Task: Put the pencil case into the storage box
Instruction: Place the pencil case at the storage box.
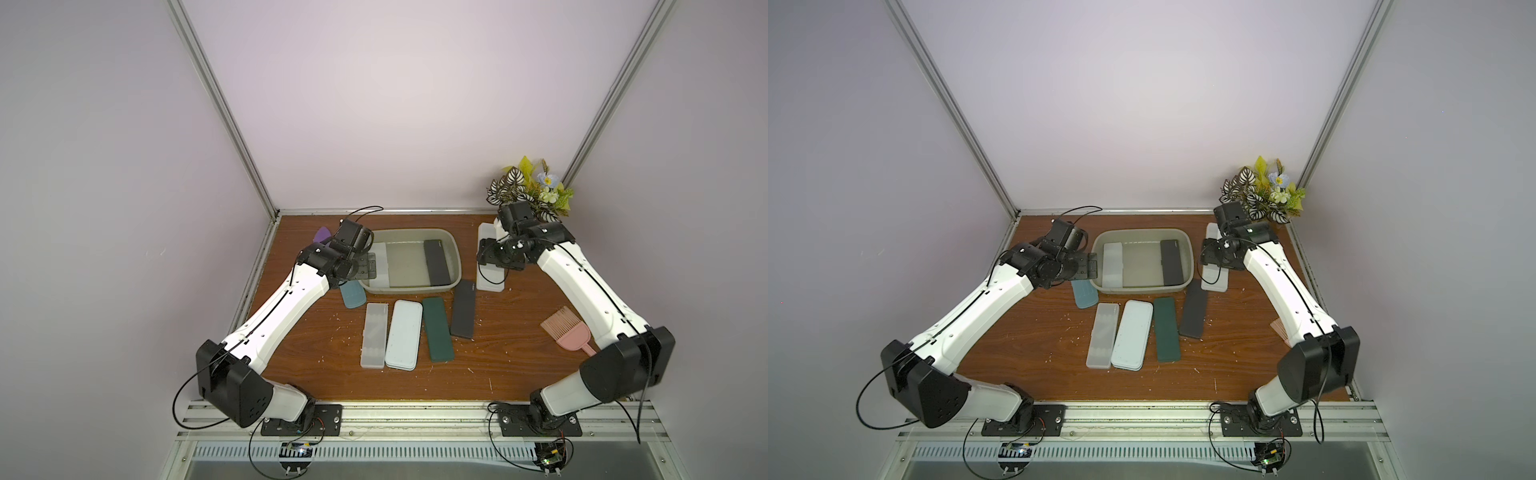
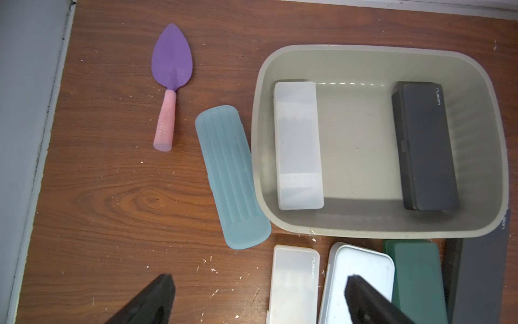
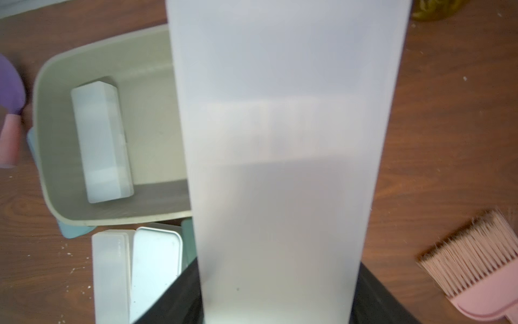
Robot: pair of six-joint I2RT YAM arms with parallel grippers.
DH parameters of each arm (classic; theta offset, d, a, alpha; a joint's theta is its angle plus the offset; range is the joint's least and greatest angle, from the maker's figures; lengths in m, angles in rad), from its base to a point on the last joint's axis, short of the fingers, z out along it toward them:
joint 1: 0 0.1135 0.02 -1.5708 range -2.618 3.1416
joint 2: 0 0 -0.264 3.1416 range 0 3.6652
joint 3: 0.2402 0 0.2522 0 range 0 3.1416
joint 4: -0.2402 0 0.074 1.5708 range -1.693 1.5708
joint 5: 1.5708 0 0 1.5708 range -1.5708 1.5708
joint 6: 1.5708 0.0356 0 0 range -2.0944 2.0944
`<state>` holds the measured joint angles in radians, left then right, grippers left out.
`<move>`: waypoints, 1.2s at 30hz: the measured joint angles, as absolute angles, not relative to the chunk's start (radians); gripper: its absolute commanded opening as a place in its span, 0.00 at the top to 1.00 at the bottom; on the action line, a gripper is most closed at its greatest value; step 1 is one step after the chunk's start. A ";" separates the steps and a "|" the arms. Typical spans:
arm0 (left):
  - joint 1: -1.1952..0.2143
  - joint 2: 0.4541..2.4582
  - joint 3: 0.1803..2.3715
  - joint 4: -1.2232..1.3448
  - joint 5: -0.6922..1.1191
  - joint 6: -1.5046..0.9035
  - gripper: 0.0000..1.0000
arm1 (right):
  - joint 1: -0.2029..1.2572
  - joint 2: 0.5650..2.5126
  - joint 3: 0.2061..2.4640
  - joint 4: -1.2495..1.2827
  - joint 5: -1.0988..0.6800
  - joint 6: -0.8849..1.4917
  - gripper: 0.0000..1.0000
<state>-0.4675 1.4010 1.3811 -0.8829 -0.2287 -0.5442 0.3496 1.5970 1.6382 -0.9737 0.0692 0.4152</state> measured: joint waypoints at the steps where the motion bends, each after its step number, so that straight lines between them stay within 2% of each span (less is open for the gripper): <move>1: -0.457 1.386 1.372 -0.883 -0.228 -0.543 0.04 | 0.373 1.652 1.702 -0.986 0.069 0.415 0.39; 8: -0.409 1.297 1.311 -0.884 -0.228 -0.523 0.03 | 0.517 2.058 2.184 -1.068 0.070 0.416 0.38; 15: -0.390 1.240 1.259 -0.887 -0.227 -0.507 0.03 | 0.593 2.419 2.647 -1.178 0.066 0.420 0.38; 36: -0.384 1.225 1.224 -0.887 -0.222 -0.492 0.03 | 0.627 2.593 2.603 -1.111 0.073 0.454 0.35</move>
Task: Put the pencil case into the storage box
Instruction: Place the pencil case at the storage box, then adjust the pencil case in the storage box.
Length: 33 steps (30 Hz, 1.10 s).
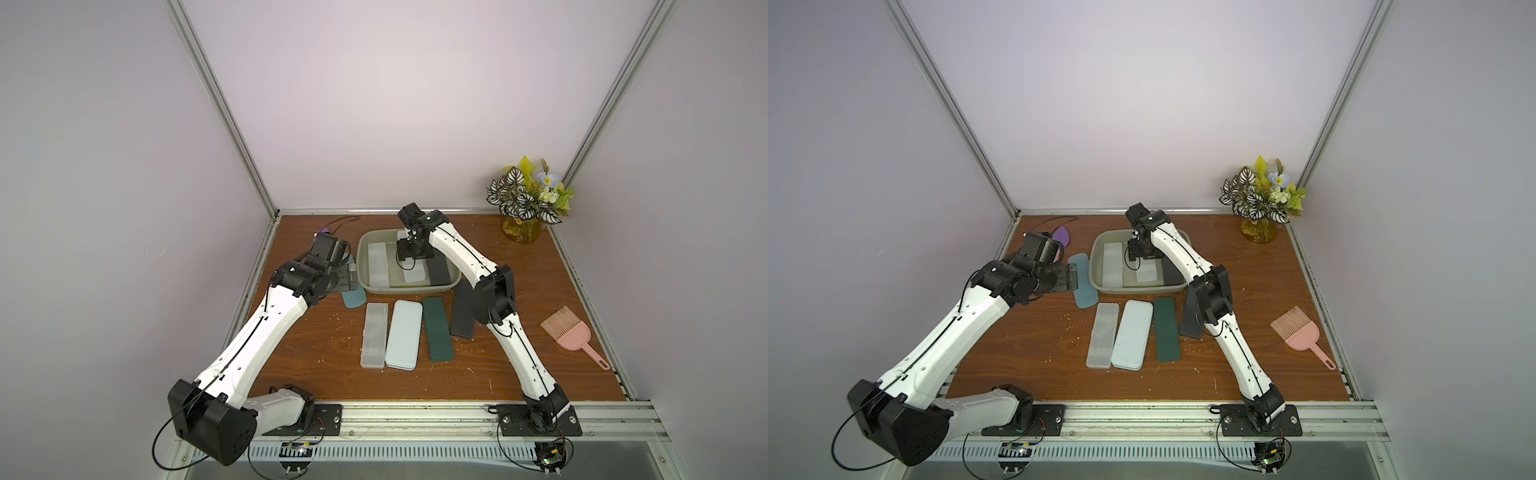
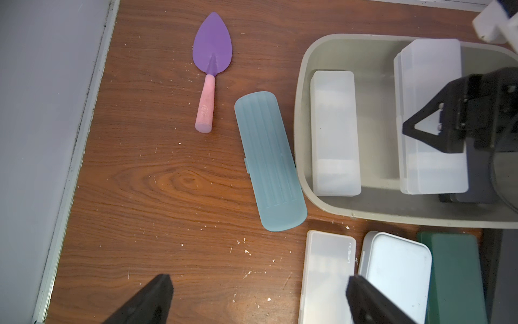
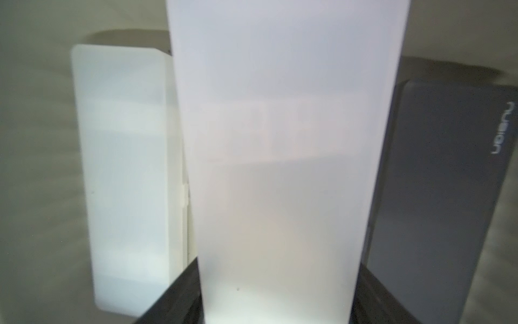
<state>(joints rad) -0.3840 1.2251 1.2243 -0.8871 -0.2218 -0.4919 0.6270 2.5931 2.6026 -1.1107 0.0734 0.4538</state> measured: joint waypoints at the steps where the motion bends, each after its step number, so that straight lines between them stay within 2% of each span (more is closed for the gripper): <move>1: -0.384 1.225 1.224 -0.887 -0.222 -0.490 0.03 | 0.627 2.604 2.603 -1.109 0.074 0.454 0.35; 5: -0.382 1.225 1.224 -0.887 -0.222 -0.485 0.03 | 0.627 2.645 2.603 -1.103 0.080 0.456 0.32; 15: -0.380 1.226 1.224 -0.887 -0.222 -0.480 0.03 | 0.631 2.643 2.573 -1.102 0.178 0.475 0.09; 22: -0.380 1.227 1.224 -0.887 -0.222 -0.480 0.03 | 0.651 2.580 2.554 -1.108 0.243 0.472 0.07; 25: -0.380 1.227 1.224 -0.887 -0.222 -0.480 0.03 | 0.665 2.540 2.554 -1.101 0.255 0.469 0.16; 29: -0.380 1.227 1.224 -0.887 -0.222 -0.480 0.06 | 0.686 2.499 2.554 -1.064 0.232 0.466 0.51; 33: -0.380 1.226 1.221 -0.887 -0.222 -0.481 0.13 | 0.705 2.501 2.554 -1.036 0.181 0.476 0.71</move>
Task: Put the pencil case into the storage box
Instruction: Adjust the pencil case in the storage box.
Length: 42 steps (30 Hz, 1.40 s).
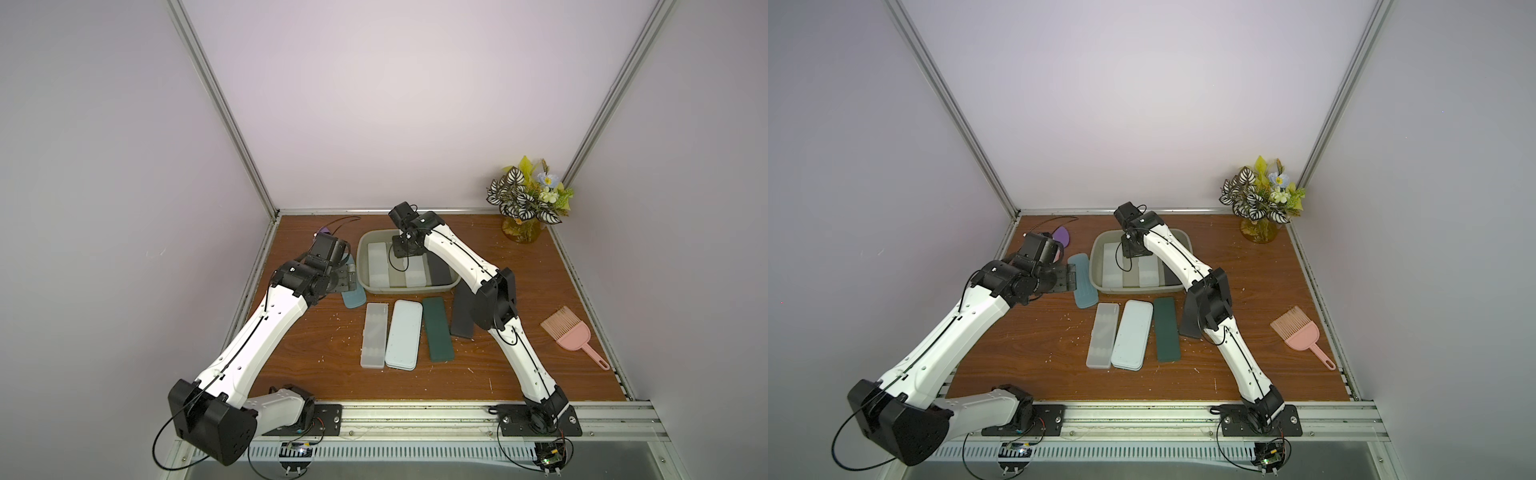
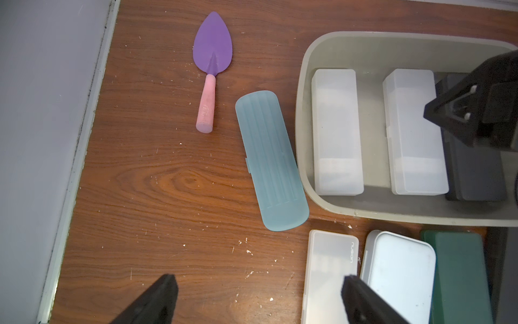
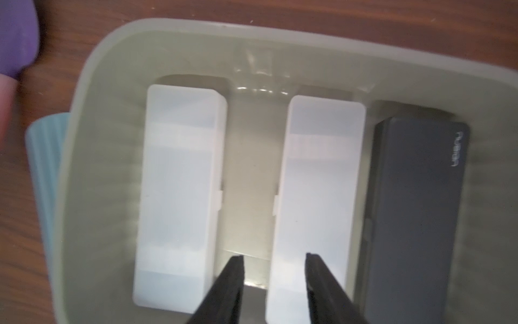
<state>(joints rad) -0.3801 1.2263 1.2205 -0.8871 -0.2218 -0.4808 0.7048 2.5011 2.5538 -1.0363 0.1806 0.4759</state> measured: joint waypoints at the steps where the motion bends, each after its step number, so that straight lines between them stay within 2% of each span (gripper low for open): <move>1: -0.380 1.226 1.219 -0.887 -0.222 -0.481 0.15 | 0.707 2.506 2.554 -1.034 0.168 0.480 0.73; 10: -0.380 1.226 1.209 -0.887 -0.222 -0.480 0.17 | 0.718 2.593 2.554 -1.018 0.091 0.524 0.74; 23: -0.380 1.225 1.205 -0.887 -0.222 -0.481 0.14 | 0.690 2.612 2.462 -1.011 0.126 0.573 0.67; 29: -0.380 1.225 1.205 -0.887 -0.222 -0.482 0.12 | 0.684 2.577 2.439 -0.991 0.125 0.561 0.56; 36: -0.380 1.238 1.204 -0.887 -0.223 -0.487 0.10 | 0.694 2.460 2.385 -0.954 0.122 0.530 0.46; 42: -0.380 1.305 1.153 -0.853 -0.225 -0.514 0.08 | 0.701 2.218 2.260 -0.914 0.141 0.522 0.43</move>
